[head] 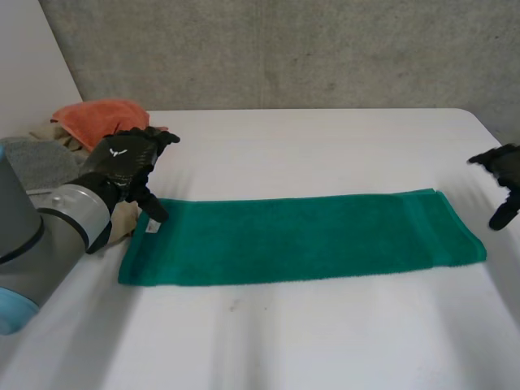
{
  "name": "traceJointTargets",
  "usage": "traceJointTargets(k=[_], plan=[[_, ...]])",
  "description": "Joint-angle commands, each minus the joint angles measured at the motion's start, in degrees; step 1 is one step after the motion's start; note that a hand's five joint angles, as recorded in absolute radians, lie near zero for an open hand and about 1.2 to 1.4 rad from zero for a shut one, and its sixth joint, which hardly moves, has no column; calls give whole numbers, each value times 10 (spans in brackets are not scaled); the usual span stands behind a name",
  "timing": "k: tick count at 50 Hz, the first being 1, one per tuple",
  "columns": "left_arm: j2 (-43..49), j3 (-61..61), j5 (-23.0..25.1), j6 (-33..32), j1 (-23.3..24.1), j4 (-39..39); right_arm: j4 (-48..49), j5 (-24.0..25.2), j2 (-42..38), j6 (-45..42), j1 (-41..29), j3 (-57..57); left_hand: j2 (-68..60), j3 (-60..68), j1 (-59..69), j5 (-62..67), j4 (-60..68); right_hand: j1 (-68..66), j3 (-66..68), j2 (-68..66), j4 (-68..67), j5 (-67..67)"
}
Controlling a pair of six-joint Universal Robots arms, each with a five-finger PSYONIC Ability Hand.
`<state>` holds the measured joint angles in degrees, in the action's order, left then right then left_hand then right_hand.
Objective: Fold the laundry.
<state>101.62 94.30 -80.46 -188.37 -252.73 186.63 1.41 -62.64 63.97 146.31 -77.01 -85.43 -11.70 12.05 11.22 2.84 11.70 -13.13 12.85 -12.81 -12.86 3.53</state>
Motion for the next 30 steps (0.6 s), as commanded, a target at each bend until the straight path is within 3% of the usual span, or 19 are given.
traceJointTargets(k=[1, 6, 16, 25, 29, 30], plan=[[-5, -12, 27, 49, -5, -57, -82, 20, -14, -14, -13, -13, 17, -20, -12, -28, -17, -120, 123, -123, -123, 116], [-5, -3, 27, 46, -2, -52, -48, 17, -28, -53, -10, -43, 17, -20, -12, -28, -17, -149, 151, -152, -151, 145], [-3, 19, 26, 44, -1, -19, 72, 18, -35, -45, -12, -100, 17, -20, -12, -28, -17, -211, 214, -214, -214, 207], [-5, 28, 24, 44, -1, -2, 100, 0, -60, -45, -24, -98, 17, -20, -12, -28, -17, -275, 278, -278, -278, 271], [-5, 32, 24, 44, -3, 1, 101, -6, -69, -48, -27, -92, 17, -20, -12, -28, -17, -491, 494, -494, -494, 487], [-5, 33, 24, 44, -6, 3, 101, -11, -70, -52, -26, -91, 17, -20, -12, -28, -17, -667, 670, -670, -670, 663]])
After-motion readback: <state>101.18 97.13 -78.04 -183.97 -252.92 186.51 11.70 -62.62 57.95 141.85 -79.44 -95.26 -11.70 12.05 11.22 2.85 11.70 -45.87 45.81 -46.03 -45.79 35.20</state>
